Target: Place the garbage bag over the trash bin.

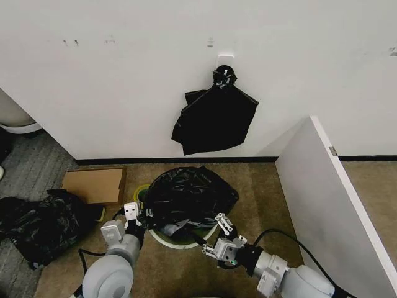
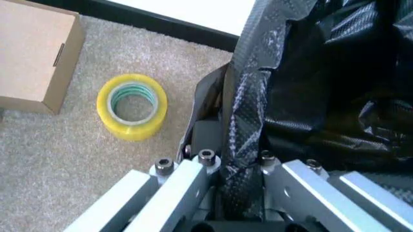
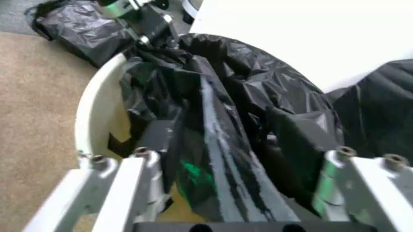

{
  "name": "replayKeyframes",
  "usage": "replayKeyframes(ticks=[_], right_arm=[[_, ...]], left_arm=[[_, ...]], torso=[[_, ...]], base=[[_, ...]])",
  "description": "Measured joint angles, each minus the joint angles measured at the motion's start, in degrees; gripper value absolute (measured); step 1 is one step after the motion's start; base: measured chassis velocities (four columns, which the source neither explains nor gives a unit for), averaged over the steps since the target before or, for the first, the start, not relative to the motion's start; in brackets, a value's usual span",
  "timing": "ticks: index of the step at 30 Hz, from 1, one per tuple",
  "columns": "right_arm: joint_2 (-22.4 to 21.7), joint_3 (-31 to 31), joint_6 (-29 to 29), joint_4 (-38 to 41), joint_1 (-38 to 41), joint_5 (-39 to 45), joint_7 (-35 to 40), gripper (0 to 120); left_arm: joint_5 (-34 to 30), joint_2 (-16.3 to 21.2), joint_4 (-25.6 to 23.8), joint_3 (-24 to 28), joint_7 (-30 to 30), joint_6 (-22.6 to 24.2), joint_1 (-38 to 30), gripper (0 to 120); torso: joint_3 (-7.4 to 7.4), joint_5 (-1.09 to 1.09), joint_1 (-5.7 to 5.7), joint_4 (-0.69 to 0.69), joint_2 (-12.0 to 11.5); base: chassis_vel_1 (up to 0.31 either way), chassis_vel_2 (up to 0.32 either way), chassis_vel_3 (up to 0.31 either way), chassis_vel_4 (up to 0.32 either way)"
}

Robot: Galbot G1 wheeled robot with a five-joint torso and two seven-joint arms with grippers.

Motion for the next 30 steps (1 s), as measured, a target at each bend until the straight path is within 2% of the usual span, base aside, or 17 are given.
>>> replayKeyframes(ticks=[2, 3, 6, 9, 10, 12, 25, 29, 30], right_arm=[[0.0, 0.0, 0.0, -0.1, 0.0, -0.3, 0.4, 37], [0.0, 0.0, 0.0, -0.1, 0.0, -0.3, 0.4, 37], [0.0, -0.1, -0.1, -0.3, 0.0, -0.6, 0.5, 24], [0.0, -0.1, -0.1, -0.3, 0.0, -0.6, 0.5, 24], [0.0, -0.2, -0.1, -0.3, 0.0, -0.9, 0.5, 6], [0.0, -0.3, -0.2, -0.4, 0.0, -1.1, 0.5, 0], [-0.8, -0.9, -1.7, 0.6, -0.3, 0.5, 0.3, 0], [-2.9, -0.7, 5.2, 3.0, -2.2, 3.8, -5.9, 0], [-2.9, -0.7, 5.2, 3.0, -2.2, 3.8, -5.9, 0]], left_arm=[[-0.1, 0.0, 0.0, 0.0, 0.0, 0.0, -0.1, 0], [-0.1, 0.0, 0.0, 0.0, 0.0, 0.0, -0.1, 0], [-0.3, 0.0, 0.0, 0.0, -0.1, 0.0, -0.2, 0], [-0.3, 0.0, 0.0, 0.0, -0.1, 0.0, -0.2, 0], [-0.5, 0.0, 0.0, 0.1, -0.2, 0.1, -0.3, 0], [-0.6, 0.0, -0.1, 0.1, -0.2, 0.1, -0.3, 0], [-0.8, 0.2, -0.5, 0.1, -0.6, 0.2, -0.3, 0], [-6.6, -0.1, 0.4, -0.2, -3.4, 0.5, -3.2, 0], [-6.6, -0.1, 0.4, -0.2, -3.4, 0.5, -3.2, 0]], torso=[[0.00, 0.00, 0.00, 0.00, 0.0], [0.00, 0.00, 0.00, 0.00, 0.0], [0.00, 0.00, 0.00, 0.00, 0.0], [0.00, 0.00, 0.00, 0.00, 0.0], [0.00, 0.00, 0.00, 0.00, 0.0], [0.00, -0.01, 0.00, 0.00, 0.0], [0.00, 0.00, 0.00, 0.01, 0.0], [0.00, 0.00, 0.00, 0.00, 0.0], [0.00, 0.00, 0.00, 0.00, 0.0]], base=[[0.000, 0.000, 0.000, 0.000], [0.000, 0.000, 0.000, 0.000], [0.000, 0.000, 0.000, 0.000], [0.000, 0.000, 0.000, 0.000], [0.000, 0.000, 0.000, 0.000], [0.000, 0.000, 0.000, 0.000], [0.000, 0.000, 0.000, 0.000], [0.000, 0.000, 0.000, 0.000], [0.000, 0.000, 0.000, 0.000]])
